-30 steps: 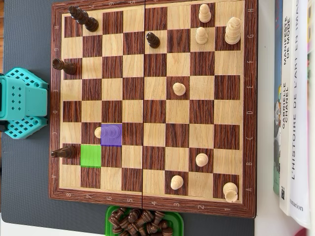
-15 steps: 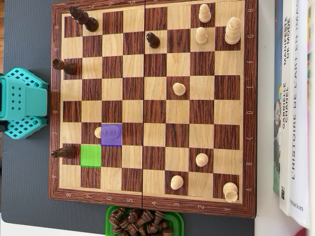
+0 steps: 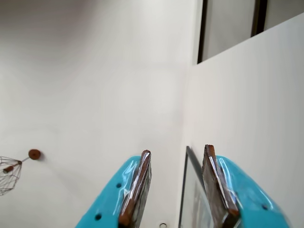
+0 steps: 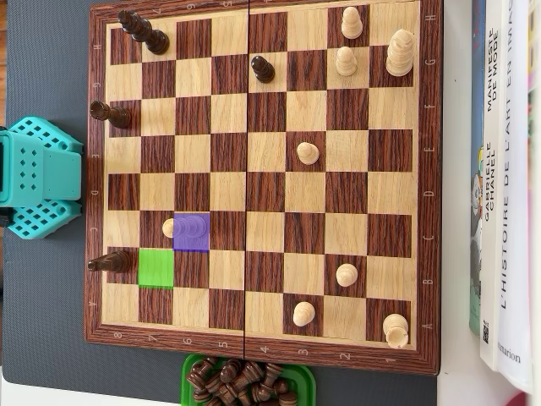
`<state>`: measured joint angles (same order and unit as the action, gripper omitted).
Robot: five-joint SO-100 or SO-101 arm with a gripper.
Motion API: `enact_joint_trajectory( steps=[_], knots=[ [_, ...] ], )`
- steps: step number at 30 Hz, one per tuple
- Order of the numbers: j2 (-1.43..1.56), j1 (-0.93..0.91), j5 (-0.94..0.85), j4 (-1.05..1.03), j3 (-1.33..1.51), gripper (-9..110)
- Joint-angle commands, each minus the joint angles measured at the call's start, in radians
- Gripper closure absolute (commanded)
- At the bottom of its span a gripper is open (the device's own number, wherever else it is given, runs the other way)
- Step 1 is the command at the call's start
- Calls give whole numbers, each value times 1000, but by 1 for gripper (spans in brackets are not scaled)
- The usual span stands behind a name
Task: Play chess
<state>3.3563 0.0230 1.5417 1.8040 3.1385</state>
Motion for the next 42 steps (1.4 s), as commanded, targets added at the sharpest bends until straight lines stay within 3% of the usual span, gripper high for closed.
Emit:
enact_joint_trajectory(
  steps=[1,32,42],
  knots=[
    [-9,0,8,2,21,85],
    [-12,-2,-2,0,21,85],
    [-12,-2,-2,-373,21,85]
  ],
)
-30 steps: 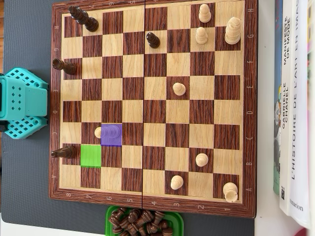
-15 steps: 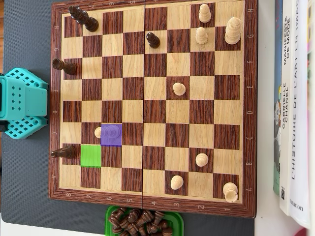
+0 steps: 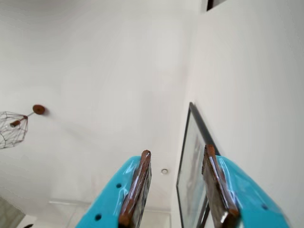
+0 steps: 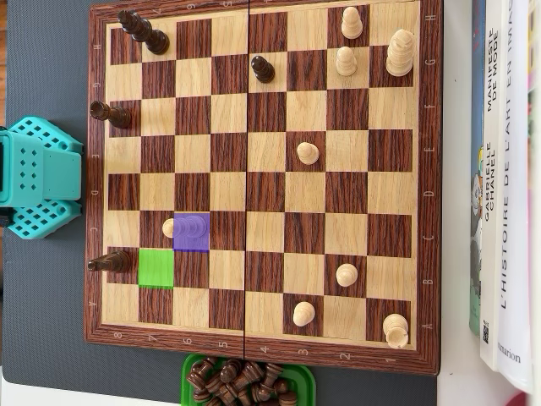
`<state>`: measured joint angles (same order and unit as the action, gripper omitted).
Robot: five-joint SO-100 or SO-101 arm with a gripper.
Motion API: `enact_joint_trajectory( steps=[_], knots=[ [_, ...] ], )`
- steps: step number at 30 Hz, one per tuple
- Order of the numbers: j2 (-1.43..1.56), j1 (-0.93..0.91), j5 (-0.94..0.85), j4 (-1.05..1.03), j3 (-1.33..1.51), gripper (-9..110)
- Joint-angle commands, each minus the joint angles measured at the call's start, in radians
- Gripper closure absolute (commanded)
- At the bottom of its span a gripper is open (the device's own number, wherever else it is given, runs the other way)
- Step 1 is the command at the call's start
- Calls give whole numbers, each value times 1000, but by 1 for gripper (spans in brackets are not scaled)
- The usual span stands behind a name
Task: Play chess
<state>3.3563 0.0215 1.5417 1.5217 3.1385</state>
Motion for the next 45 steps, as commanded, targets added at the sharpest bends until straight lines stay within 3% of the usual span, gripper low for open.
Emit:
enact_joint_trajectory(
  steps=[1,20,32,36,45],
  knots=[
    [-12,0,-2,-140,21,85],
    [-11,-38,-2,-1100,-21,85],
    [-12,-160,-2,-2160,-379,85],
    [-64,-175,-2,-2353,-436,85],
    [-479,-221,-2,-2632,-736,85]
  ],
)
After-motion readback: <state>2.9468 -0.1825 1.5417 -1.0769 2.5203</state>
